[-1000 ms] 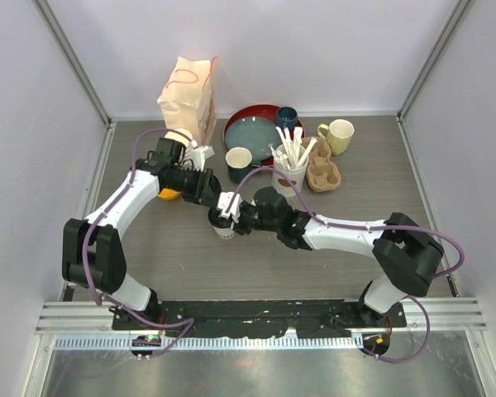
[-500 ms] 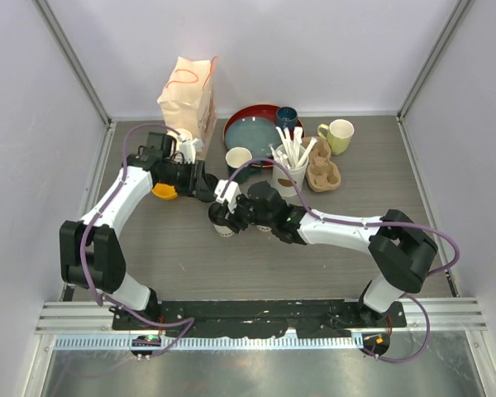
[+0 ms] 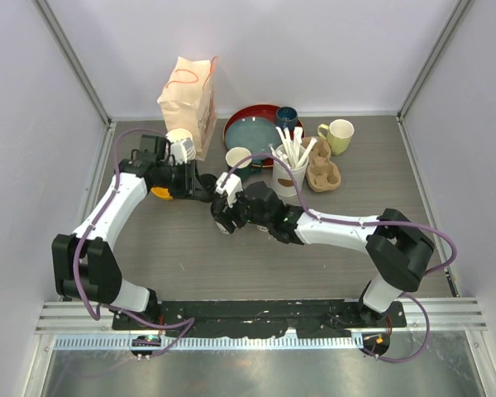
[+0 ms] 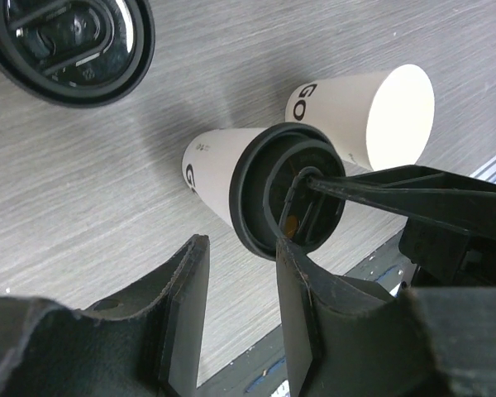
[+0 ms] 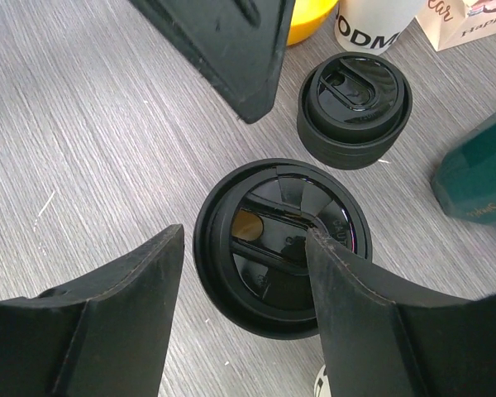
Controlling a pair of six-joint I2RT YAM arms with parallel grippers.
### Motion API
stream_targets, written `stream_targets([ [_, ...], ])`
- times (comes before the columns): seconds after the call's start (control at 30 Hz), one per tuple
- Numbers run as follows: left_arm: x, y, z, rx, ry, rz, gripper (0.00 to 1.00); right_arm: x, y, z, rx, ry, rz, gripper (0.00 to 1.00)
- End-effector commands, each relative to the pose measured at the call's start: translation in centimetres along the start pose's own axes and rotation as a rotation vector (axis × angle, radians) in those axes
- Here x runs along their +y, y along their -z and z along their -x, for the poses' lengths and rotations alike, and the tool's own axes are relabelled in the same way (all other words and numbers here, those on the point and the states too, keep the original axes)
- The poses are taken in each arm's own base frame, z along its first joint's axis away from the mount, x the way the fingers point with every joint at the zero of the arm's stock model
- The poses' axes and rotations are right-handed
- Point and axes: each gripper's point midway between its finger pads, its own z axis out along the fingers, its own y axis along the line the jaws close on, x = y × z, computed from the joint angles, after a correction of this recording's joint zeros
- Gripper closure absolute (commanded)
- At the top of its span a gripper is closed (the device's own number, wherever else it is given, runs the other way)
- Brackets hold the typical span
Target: Pack the takeout coffee
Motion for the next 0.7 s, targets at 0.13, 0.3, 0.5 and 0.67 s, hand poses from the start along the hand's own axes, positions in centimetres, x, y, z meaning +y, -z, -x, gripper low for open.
stream_targets([
  [0.13, 0.2, 0.6, -1.0, -0.032, 0.113, 0.035, 0.59, -0.6, -0.3, -1.6, 0.072, -0.054, -0.068, 0.3],
  [0.3, 0.1, -0.1, -2.2, -0.015, 0.186, 0.009, 0.59, -0.5, -0.1, 0.1, 0.03, -0.07, -0.069, 0.29],
  [0.5, -0.9, -0.7, -2.6, -0.01, 0.236, -0.068, 0.59, -0.7, 0.3, 2.0, -0.042, -0.07, -0.076, 0.28],
  [0.67, -0.7, -1.4, -3.2, 0.011, 0.259, -0.085, 0.59, -0.3, -0.2, 2.3, -0.044, -0.063, -0.064, 0.27],
])
